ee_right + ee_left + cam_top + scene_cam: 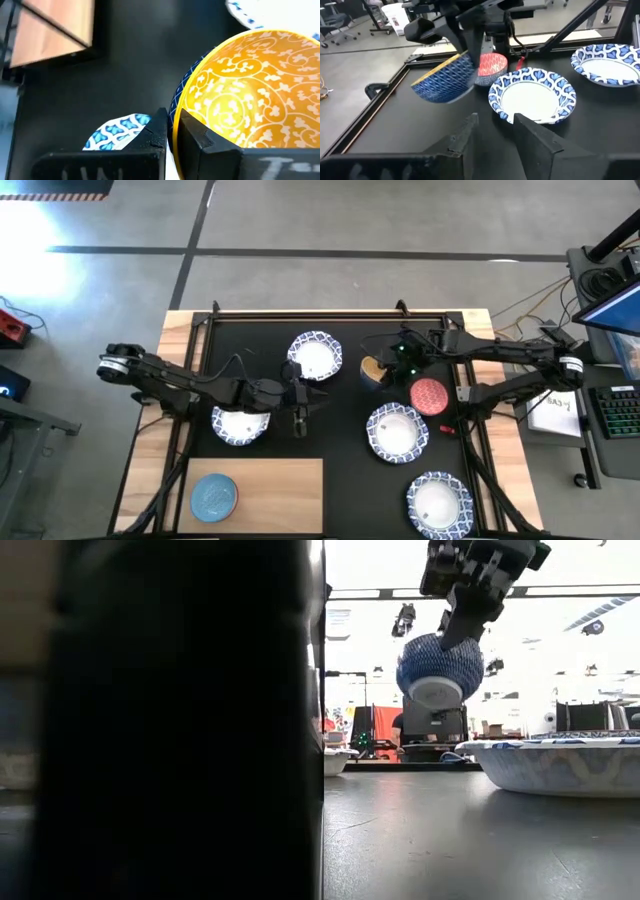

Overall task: Place and stack bowls onto a shelf
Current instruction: Stack the yellow bowl on top of the light blue bowl on the shelf

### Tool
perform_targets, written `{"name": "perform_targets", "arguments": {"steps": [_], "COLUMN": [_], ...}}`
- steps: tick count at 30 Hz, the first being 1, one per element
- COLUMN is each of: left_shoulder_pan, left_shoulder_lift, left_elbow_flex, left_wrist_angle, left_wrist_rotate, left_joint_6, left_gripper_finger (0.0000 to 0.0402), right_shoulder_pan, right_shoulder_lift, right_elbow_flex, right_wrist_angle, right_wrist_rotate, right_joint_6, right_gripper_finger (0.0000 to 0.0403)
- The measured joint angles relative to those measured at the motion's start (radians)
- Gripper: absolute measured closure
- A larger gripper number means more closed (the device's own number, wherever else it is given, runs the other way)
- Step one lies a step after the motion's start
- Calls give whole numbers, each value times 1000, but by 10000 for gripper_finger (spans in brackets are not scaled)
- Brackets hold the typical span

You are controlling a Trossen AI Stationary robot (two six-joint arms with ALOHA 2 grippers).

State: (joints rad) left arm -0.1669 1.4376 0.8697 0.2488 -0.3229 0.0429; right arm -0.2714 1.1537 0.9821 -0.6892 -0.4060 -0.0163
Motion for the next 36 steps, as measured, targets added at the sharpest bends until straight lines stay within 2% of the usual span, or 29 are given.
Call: {"name": "perform_targets", "arguments": {"steps": [3,11,19,24,31,36], "left_shoulder_pan": [-6,-11,-11,-7,-5,6], "left_shoulder_lift": [0,19,23,28,55,70], "left_elbow_flex": [10,17,17,17,17,17], "left_wrist_angle": [-5,17,79,103,137,183], "left_wrist_rotate": [0,21,123,207,237,261], "left_joint_6": [3,30,181,237,239,262], "left_gripper_finger": [273,244,251,256,263,267], "right_shoulder_pan": [42,140,186,189,189,189], "right_shoulder_lift": [19,95,212,271,295,295], "right_elbow_flex": [35,122,228,280,349,357], "right_wrist_angle": [-24,-30,-131,-166,-188,-189], "right_wrist_rotate": [-13,-155,-252,-274,-291,-401], "right_joint_6": [-33,-181,-326,-406,-480,-525], "right_gripper_finger": [390,390,390,390,390,390]}}
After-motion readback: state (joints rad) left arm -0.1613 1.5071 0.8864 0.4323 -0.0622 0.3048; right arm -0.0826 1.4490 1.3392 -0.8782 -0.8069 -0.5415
